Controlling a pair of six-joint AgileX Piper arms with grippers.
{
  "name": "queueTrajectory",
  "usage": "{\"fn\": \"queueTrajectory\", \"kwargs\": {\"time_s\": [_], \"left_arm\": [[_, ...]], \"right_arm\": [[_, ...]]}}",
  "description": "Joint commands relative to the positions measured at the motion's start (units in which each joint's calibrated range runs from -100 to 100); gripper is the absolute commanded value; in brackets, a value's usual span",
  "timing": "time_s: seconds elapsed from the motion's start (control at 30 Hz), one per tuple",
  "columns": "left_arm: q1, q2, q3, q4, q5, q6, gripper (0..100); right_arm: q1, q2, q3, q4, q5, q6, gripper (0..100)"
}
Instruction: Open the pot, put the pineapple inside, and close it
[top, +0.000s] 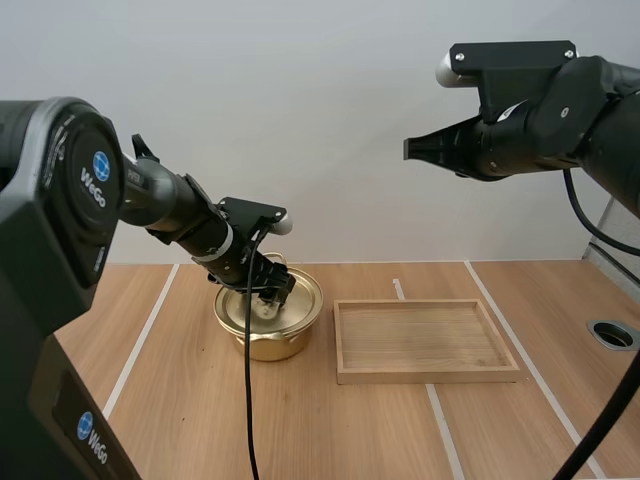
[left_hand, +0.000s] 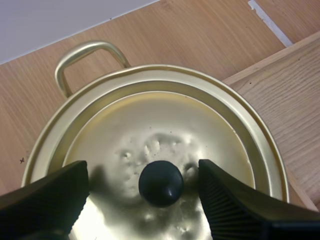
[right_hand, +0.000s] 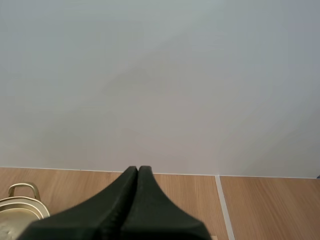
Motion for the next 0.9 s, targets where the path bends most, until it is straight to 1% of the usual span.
{"fn": "queueTrajectory", "kwargs": {"time_s": [0.0, 0.27, 0.47, 0.6, 0.77, 0.87], "left_arm": [[-0.12, 0.67, 0.66, 0.96, 2.42, -0.26, 100], [-0.12, -2.19, 0.39, -1.33, 3.68, 0.85, 100], [-0.12, -6.46, -3.1, -1.97, 6.15, -0.17, 100], [-0.12, -9.88, -5.04, -3.67, 6.15, -0.52, 100], [-0.12, -16.07, -5.81, -6.38, 4.22, -0.59, 100], [-0.12, -20.35, -5.92, -6.71, -0.47, -0.59, 100]], "right_arm": [[-0.18, -0.7, -0.34, -0.02, -0.34, -0.01, 0], [-0.18, -0.7, -0.34, -0.02, -0.34, -0.01, 0], [-0.18, -0.7, -0.34, -0.02, -0.34, -0.01, 0], [-0.18, -0.7, -0.34, -0.02, -0.34, -0.01, 0], [-0.18, -0.7, -0.34, -0.02, -0.34, -0.01, 0], [-0.18, -0.7, -0.34, -0.02, -0.34, -0.01, 0]]}}
